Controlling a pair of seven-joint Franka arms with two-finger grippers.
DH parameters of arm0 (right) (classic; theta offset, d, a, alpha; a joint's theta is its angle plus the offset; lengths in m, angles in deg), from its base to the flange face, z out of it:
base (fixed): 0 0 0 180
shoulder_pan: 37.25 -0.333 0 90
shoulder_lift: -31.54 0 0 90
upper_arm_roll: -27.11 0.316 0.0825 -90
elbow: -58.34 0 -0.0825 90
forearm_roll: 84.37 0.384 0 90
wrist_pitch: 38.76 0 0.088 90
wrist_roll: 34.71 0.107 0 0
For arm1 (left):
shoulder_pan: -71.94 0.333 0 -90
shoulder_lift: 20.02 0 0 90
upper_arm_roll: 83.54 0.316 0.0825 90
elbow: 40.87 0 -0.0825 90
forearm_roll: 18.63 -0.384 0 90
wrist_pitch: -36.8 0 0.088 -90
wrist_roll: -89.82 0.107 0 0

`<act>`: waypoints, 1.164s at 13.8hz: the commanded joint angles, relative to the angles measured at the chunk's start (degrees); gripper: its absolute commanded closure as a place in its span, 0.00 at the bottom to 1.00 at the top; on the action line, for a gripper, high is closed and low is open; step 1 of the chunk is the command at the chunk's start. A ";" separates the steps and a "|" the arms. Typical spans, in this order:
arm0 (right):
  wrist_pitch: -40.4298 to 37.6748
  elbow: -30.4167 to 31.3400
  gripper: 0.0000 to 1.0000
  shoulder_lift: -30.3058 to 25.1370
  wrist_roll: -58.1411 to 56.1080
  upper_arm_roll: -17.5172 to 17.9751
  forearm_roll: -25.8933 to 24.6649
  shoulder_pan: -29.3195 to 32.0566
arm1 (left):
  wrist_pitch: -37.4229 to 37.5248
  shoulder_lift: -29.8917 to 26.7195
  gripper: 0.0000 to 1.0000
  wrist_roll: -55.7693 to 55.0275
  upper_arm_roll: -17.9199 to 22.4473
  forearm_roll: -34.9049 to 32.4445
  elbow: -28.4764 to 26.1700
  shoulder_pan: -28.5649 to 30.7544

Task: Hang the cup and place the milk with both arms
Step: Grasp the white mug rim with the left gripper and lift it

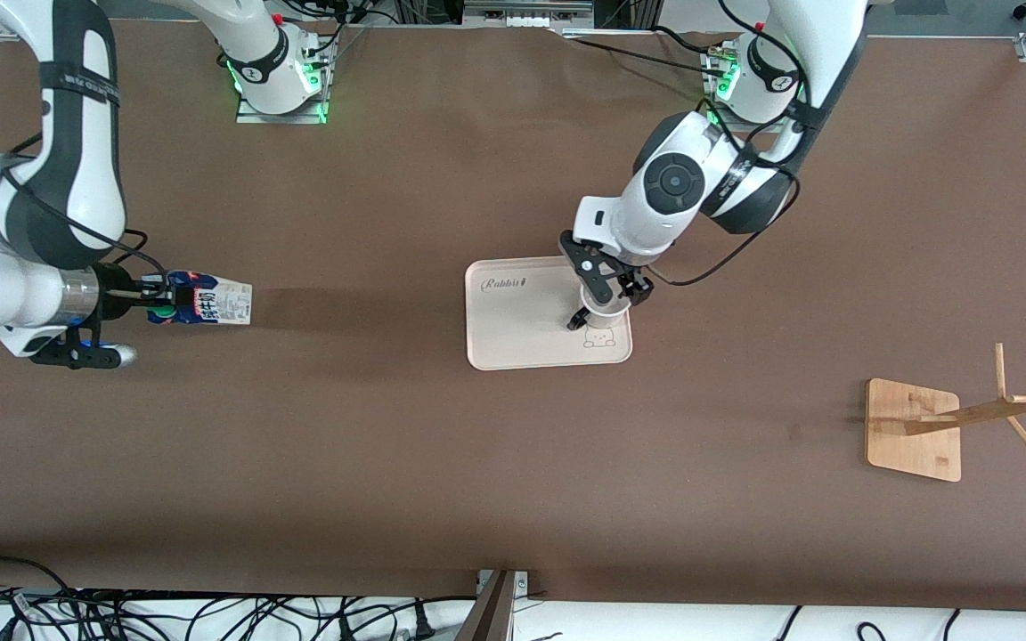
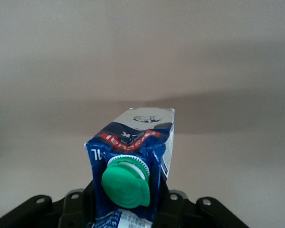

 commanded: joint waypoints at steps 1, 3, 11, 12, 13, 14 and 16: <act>5.81 5.24 0.54 -1.82 -4.13 -0.08 1.05 -0.41 | -2.60 -0.27 0.00 1.79 0.48 -0.24 -2.49 -0.71; 8.37 7.18 0.54 -1.82 -5.29 -0.08 1.06 -0.50 | -5.14 1.14 0.00 1.79 0.57 -1.29 -3.28 -1.33; 14.36 10.88 0.00 -1.74 -5.12 1.42 1.41 -0.23 | -6.47 1.76 1.00 1.01 0.57 -5.78 -3.90 -1.42; 14.09 10.70 0.00 -1.74 -4.94 1.42 1.41 0.12 | -6.04 1.33 1.00 0.65 0.74 -5.69 -3.90 -1.42; 14.09 10.53 0.00 -1.74 -4.85 1.33 1.41 0.29 | -5.34 0.97 1.00 0.04 0.92 -5.69 -3.82 -1.42; 13.74 9.92 0.00 -1.91 -5.37 1.33 1.41 0.47 | -4.90 0.62 1.00 -0.40 0.92 -5.69 -3.73 -1.25; 8.15 6.94 0.00 -2.61 -5.20 0.72 1.14 0.47 | -3.23 -1.57 1.00 -0.49 1.35 -5.60 -3.20 -0.63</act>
